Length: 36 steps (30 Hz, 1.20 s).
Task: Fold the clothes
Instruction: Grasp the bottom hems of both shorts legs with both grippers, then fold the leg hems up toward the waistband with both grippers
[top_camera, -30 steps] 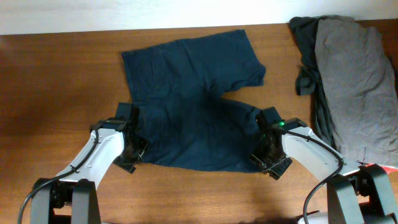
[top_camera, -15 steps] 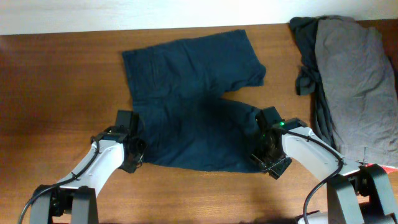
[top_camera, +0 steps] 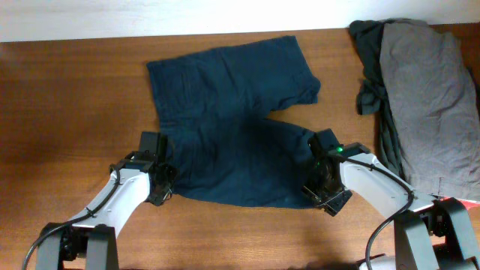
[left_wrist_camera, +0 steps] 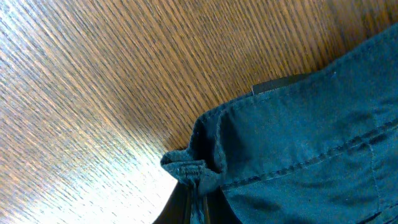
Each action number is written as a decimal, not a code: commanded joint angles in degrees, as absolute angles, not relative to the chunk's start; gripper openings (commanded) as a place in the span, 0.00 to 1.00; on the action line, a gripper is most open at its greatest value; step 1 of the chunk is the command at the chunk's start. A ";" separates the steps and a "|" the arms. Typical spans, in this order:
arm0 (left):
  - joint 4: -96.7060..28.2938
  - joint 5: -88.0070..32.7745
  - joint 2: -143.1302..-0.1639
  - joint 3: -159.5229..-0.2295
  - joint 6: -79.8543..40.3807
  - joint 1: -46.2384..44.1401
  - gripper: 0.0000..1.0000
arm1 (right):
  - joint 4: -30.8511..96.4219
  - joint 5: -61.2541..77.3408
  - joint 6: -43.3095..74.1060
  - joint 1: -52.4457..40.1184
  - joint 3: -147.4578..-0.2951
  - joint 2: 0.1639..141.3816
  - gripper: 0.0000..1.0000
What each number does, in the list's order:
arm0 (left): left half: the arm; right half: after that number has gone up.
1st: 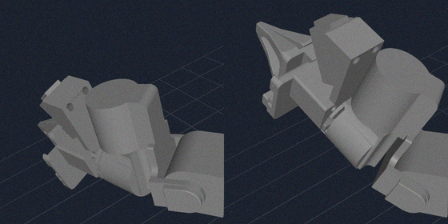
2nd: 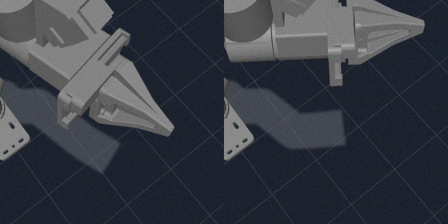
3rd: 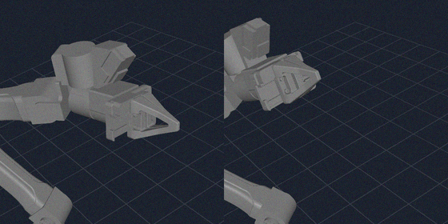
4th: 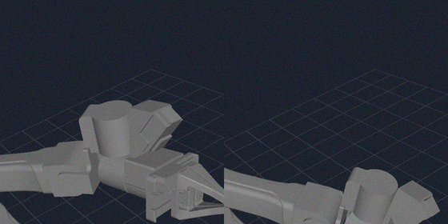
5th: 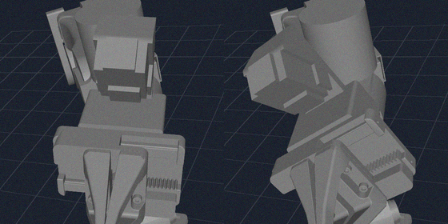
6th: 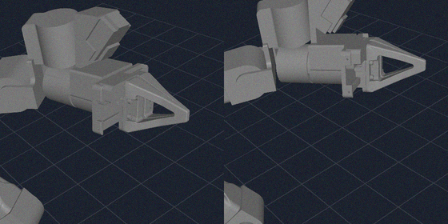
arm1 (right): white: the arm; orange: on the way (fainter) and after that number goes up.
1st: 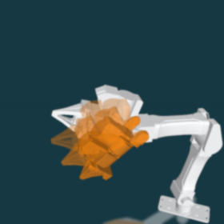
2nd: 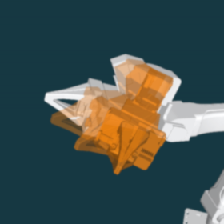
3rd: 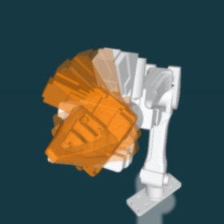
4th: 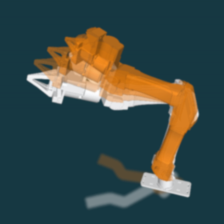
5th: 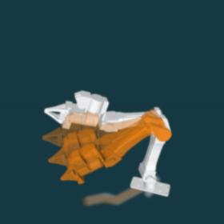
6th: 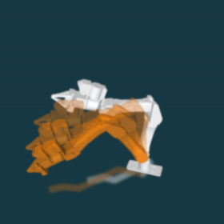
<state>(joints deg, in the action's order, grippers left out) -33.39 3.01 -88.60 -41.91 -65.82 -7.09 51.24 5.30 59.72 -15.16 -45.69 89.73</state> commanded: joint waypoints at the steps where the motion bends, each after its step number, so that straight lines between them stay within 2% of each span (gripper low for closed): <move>1: -34.48 3.86 -90.08 -39.99 -65.95 -6.96 0.01 | 49.47 3.09 59.83 -15.35 -43.33 89.62 0.58; 4: -34.48 3.88 -90.08 -39.99 -65.95 -6.96 0.01 | 46.28 2.15 59.81 -15.35 -41.06 89.62 0.58; 7: -34.48 3.88 -90.08 -39.99 -65.95 -6.96 0.06 | 44.95 0.40 59.81 -15.35 -39.66 89.62 0.49; 9: -34.48 3.88 -90.08 -39.99 -65.93 -6.96 0.03 | 44.86 -1.52 59.83 -15.35 -39.55 89.62 0.32; 10: -34.46 3.88 -90.08 -39.99 -65.93 -6.96 0.00 | 44.64 -2.39 59.83 -15.35 -39.55 89.62 0.17; 11: -34.48 3.92 -90.08 -39.99 -65.93 -6.96 0.00 | 44.10 -2.85 59.81 -15.33 -39.55 89.60 0.06; 12: -34.48 3.92 -90.08 -39.99 -65.93 -6.96 0.00 | 43.70 -2.92 59.81 -15.31 -39.57 89.62 0.04; 19: -37.15 3.92 -87.70 -41.25 -62.02 -6.96 0.00 | 46.19 -3.36 55.44 -15.29 -43.77 88.71 0.04; 26: -45.39 4.36 -74.13 -45.28 -61.98 -6.96 0.00 | 59.88 -7.53 55.02 -15.29 -52.53 79.61 0.04; 36: -53.04 4.34 -53.76 -45.30 -60.05 -6.96 0.01 | 72.90 -7.62 54.63 -15.31 -54.26 61.04 0.04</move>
<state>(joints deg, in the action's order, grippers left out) -50.94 0.73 -59.20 -44.56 -61.71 -7.44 70.00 -2.52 54.78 -15.46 -53.54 66.37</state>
